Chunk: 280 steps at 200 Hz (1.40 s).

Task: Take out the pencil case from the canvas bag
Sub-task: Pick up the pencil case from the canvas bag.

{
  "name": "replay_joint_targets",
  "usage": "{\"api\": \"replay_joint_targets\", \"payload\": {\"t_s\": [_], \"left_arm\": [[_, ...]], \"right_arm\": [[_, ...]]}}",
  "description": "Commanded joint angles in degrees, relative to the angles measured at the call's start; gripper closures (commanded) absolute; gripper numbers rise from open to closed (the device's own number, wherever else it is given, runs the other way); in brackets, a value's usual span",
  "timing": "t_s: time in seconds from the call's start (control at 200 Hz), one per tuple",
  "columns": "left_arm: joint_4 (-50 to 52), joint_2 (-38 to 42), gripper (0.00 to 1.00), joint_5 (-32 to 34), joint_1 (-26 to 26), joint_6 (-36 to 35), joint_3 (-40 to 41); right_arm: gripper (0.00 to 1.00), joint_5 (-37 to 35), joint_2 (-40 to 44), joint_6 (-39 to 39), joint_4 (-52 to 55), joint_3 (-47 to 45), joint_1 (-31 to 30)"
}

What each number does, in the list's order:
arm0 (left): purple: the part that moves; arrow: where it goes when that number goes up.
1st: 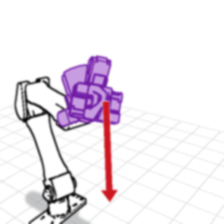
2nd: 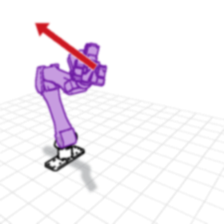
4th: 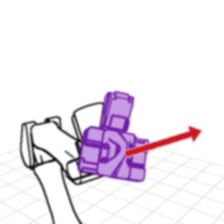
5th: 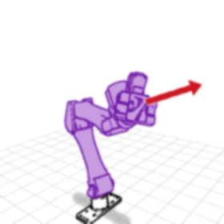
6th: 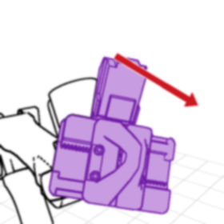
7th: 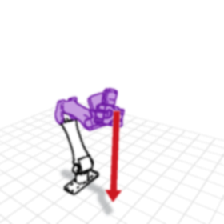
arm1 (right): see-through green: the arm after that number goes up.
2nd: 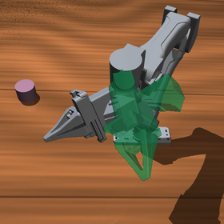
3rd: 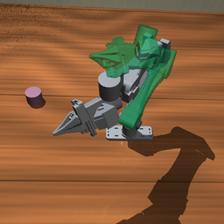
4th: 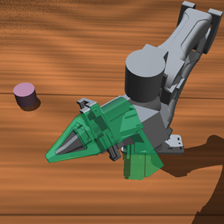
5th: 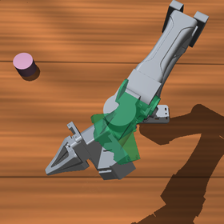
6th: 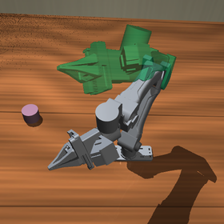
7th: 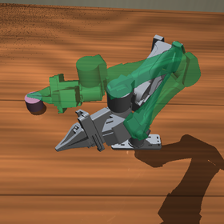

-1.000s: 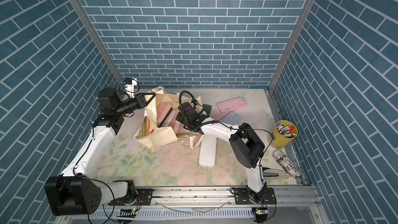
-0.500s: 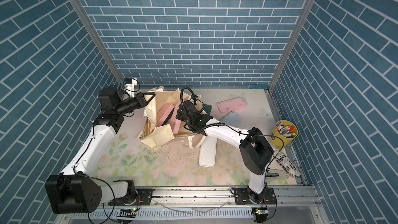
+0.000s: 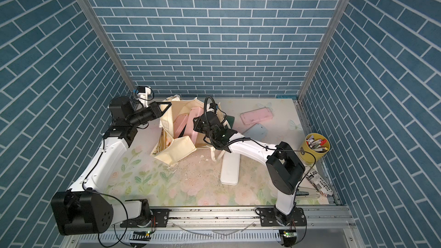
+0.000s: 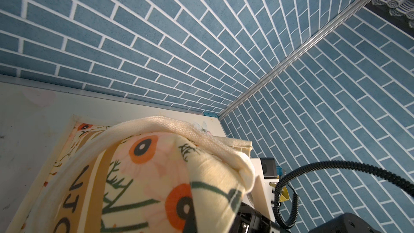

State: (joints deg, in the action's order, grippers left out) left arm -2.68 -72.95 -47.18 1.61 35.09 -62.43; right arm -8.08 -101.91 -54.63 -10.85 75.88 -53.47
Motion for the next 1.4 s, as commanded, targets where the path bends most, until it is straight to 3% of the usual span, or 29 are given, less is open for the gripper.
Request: {"api": "replay_joint_targets", "payload": {"t_s": [0.0,0.255,0.56,0.985,1.21,1.395], "left_arm": [[-6.6,0.6,1.00,-1.7,0.4,1.2,-1.4],[-9.3,-0.5,1.00,-2.5,2.6,4.7,-0.8],[-22.6,-3.9,1.00,-6.6,5.9,17.0,1.4],[-20.2,-3.9,1.00,-5.4,9.5,16.7,1.4],[-19.2,-4.1,1.00,-4.6,10.3,16.6,1.4],[-18.3,-4.4,1.00,-3.8,11.1,16.5,1.6]], "right_arm": [[0.92,-0.2,4.3,3.1,-6.3,-2.2,-0.2],[0.96,0.7,7.6,8.0,-11.4,-4.3,-0.1],[1.00,-0.7,12.3,13.9,-14.7,-5.7,0.0],[1.00,-5.5,20.5,15.6,-18.9,-9.2,1.5],[1.00,-13.3,26.8,18.8,-19.7,-11.8,2.6],[1.00,-20.1,30.9,18.7,-14.1,-13.4,5.1]]}}
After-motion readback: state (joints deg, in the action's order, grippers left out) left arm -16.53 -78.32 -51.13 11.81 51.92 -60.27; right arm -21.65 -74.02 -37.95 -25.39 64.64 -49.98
